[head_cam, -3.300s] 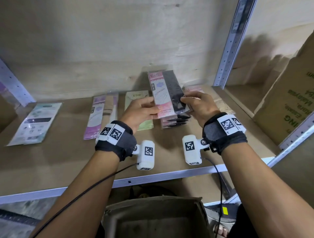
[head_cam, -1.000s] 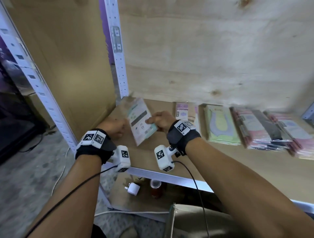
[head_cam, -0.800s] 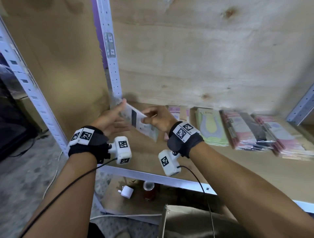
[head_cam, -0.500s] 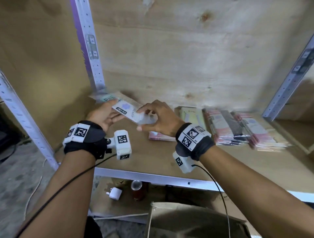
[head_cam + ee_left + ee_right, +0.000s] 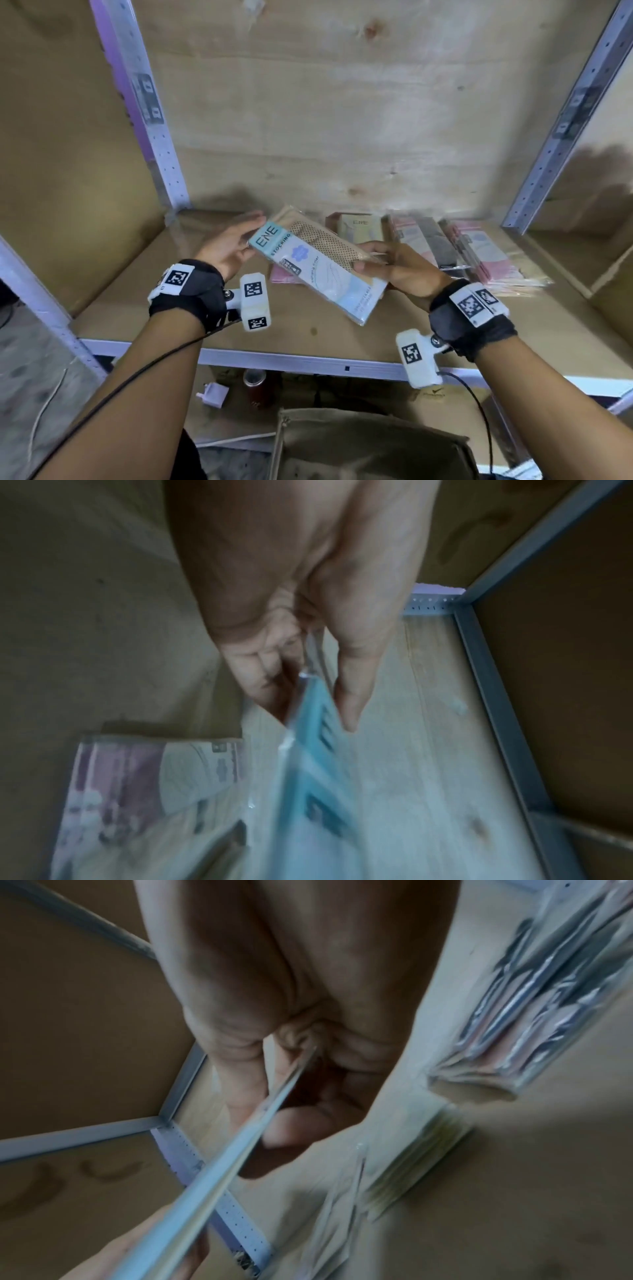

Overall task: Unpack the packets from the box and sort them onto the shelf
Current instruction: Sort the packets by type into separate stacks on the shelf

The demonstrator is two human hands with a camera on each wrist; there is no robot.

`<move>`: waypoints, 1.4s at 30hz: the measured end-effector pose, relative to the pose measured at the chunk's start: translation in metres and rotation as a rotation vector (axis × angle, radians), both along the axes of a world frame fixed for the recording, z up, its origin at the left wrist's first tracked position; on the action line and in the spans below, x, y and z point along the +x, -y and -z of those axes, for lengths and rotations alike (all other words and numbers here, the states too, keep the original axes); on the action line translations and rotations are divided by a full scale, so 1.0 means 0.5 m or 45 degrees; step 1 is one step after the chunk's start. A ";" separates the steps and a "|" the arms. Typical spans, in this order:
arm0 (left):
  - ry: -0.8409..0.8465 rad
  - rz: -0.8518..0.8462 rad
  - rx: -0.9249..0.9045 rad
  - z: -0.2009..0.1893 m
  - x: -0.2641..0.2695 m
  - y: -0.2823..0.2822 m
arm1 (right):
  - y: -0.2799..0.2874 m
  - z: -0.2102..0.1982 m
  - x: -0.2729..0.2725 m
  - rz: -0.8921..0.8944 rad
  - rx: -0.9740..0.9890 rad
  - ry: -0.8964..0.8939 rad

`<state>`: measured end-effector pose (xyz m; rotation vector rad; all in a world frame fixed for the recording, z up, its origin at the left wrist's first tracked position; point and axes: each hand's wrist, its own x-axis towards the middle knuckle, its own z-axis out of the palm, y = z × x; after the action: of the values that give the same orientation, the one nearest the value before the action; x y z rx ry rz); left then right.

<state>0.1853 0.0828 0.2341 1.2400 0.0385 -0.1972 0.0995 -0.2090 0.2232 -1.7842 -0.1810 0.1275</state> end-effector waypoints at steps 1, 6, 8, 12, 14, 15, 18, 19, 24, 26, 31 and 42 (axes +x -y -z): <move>0.045 -0.027 0.063 0.005 0.004 0.001 | 0.014 0.007 0.000 -0.016 -0.033 -0.006; 0.316 -0.078 0.535 0.028 0.010 0.036 | 0.066 0.017 0.004 -0.015 -0.114 -0.072; 0.410 -0.120 0.645 0.030 0.013 0.053 | 0.076 0.013 0.003 -0.024 -0.115 -0.081; 0.399 -0.210 0.662 0.023 0.016 0.074 | 0.079 0.005 0.002 -0.023 -0.093 -0.101; 0.282 -0.165 0.529 0.021 0.017 0.076 | 0.075 0.002 0.002 -0.035 -0.094 -0.100; 0.192 -0.121 0.409 0.021 0.017 0.075 | 0.073 0.001 0.002 -0.050 -0.103 -0.092; -0.042 0.024 0.115 0.023 0.023 0.064 | 0.066 0.003 0.000 -0.098 -0.128 -0.104; -0.080 0.079 0.063 0.025 0.025 0.061 | 0.064 0.004 0.000 -0.115 -0.139 -0.114; -0.064 0.056 0.060 0.031 0.029 0.051 | 0.054 0.009 0.000 -0.100 -0.108 -0.141; -0.091 -0.086 0.099 0.030 0.036 0.044 | 0.047 0.006 0.000 -0.092 -0.084 -0.151; -0.168 -0.014 0.079 0.036 0.052 0.015 | 0.005 -0.015 0.030 0.054 0.076 -0.158; 0.034 0.245 0.624 0.066 0.052 0.020 | -0.165 -0.012 0.164 0.426 0.042 -0.194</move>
<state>0.2114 0.0729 0.2010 1.7363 -0.0597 -0.3527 0.1815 -0.1265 0.2292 -1.7384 0.2229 0.0195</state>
